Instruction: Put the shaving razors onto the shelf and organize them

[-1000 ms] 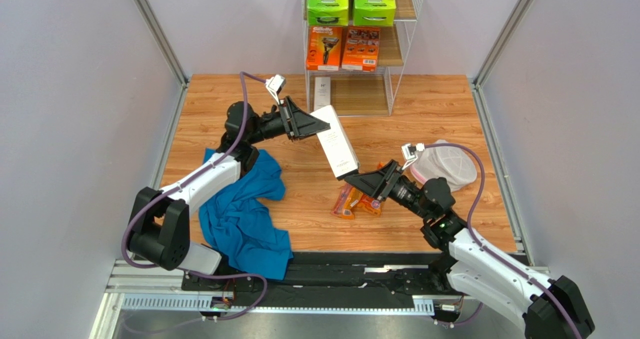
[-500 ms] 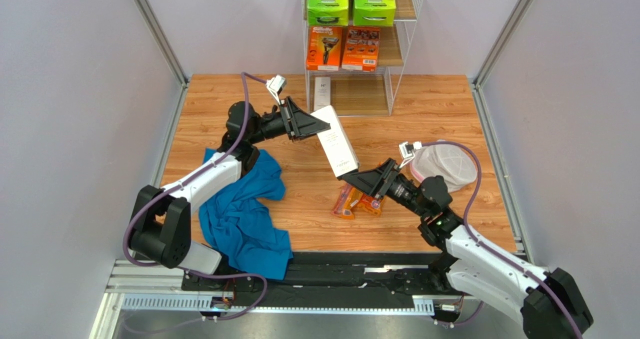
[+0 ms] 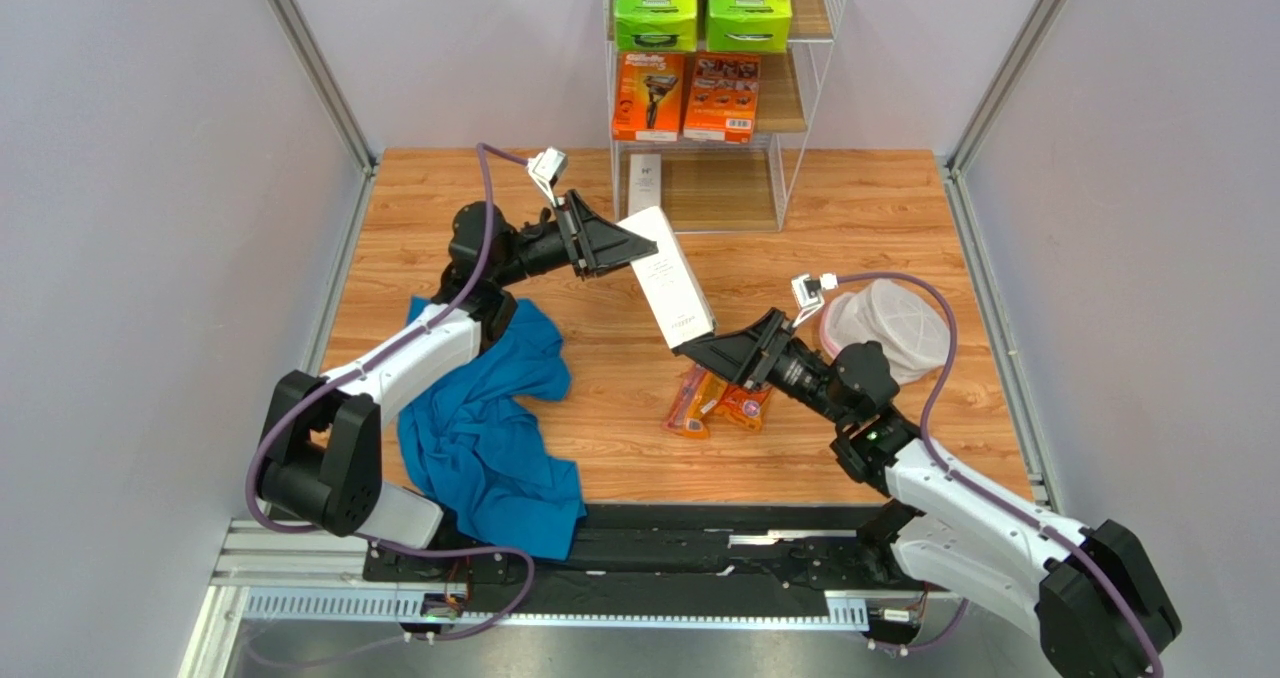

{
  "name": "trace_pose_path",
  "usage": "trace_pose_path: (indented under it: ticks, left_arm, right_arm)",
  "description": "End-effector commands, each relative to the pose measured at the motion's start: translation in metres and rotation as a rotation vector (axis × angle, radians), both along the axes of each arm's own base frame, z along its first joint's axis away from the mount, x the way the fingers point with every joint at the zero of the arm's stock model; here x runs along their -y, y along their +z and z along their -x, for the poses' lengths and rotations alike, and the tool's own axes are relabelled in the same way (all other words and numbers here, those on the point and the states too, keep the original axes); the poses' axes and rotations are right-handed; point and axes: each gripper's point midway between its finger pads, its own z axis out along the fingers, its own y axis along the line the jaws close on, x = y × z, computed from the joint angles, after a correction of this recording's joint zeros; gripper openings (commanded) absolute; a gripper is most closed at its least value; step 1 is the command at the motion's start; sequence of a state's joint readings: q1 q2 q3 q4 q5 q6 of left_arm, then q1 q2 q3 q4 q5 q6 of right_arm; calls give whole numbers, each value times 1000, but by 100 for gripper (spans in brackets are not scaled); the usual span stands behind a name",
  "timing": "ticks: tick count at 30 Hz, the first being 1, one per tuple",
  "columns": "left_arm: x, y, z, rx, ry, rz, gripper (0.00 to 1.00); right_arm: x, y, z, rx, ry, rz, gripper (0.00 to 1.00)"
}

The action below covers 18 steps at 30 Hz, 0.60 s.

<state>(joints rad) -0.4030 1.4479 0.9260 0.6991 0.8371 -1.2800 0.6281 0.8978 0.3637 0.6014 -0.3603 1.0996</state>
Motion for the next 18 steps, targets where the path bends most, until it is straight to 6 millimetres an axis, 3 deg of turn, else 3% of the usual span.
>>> trace_pose_path:
  ticks: [1,11,18]
  left_arm:
    - [5,12,9,77,-46,12,18]
    - [6,7,9,66,-53,9,18]
    - [8,9,2,68,-57,-2,17]
  right_arm:
    - [1,46,4,119,1,-97,68]
    - [7,57,14,172,10,-104,67]
    - [2,52,17,161,46,-99,66]
